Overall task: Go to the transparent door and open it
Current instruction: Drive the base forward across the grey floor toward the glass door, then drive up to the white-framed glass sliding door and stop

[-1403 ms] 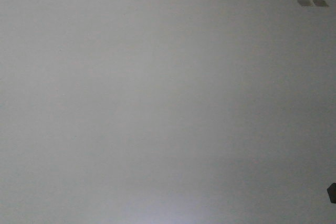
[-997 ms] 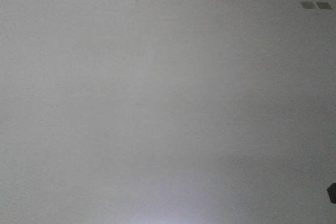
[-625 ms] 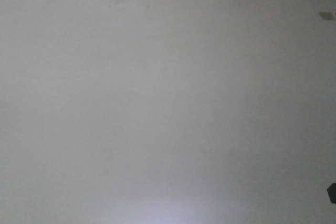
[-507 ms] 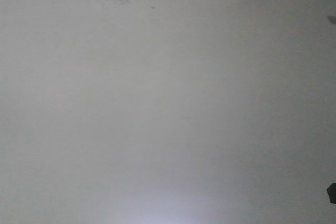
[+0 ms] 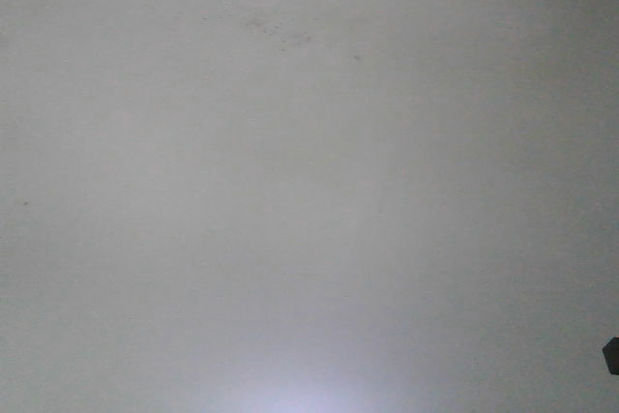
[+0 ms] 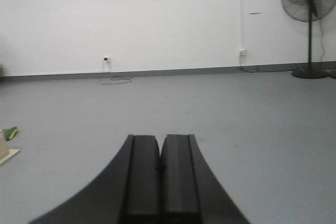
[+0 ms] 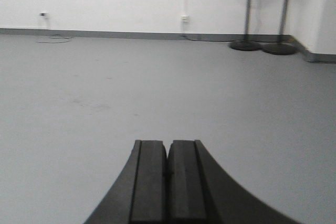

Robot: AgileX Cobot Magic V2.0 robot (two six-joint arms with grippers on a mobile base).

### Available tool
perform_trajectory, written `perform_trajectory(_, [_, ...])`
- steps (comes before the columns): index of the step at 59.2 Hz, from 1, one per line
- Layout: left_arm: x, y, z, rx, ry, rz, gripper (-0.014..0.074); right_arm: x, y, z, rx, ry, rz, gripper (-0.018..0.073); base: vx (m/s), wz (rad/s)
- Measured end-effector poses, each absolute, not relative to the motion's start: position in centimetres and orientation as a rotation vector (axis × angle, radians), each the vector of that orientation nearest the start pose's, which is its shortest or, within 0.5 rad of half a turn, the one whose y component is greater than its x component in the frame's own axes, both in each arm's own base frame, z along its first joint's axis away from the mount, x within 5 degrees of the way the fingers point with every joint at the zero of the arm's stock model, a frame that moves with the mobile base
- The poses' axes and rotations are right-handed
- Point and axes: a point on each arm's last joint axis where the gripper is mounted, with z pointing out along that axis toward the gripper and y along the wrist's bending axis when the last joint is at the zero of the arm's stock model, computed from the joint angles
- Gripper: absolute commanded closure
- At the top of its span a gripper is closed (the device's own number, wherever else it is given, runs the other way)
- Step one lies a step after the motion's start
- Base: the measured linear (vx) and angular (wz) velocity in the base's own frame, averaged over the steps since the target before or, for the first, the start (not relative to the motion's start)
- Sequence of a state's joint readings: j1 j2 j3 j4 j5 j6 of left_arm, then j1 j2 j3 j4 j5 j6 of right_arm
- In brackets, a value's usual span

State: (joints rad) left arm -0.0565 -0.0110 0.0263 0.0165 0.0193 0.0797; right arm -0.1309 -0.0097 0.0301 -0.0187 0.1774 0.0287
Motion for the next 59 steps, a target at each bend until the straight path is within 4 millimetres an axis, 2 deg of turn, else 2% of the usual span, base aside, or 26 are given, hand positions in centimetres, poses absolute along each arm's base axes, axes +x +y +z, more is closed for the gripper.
perform_trajectory(24, [5.65,-0.32,20.31,0.116,1.514,0.032,0.0602,5.59,-0.77,18.74,0.121,1.678,-0.093,0.0567,0.73,0.64])
perform_trajectory(59, [5.65,-0.32,20.31,0.116,1.514,0.032,0.0602,5.59,-0.77,18.74,0.121,1.678,-0.093,0.0567,0.72,0.49])
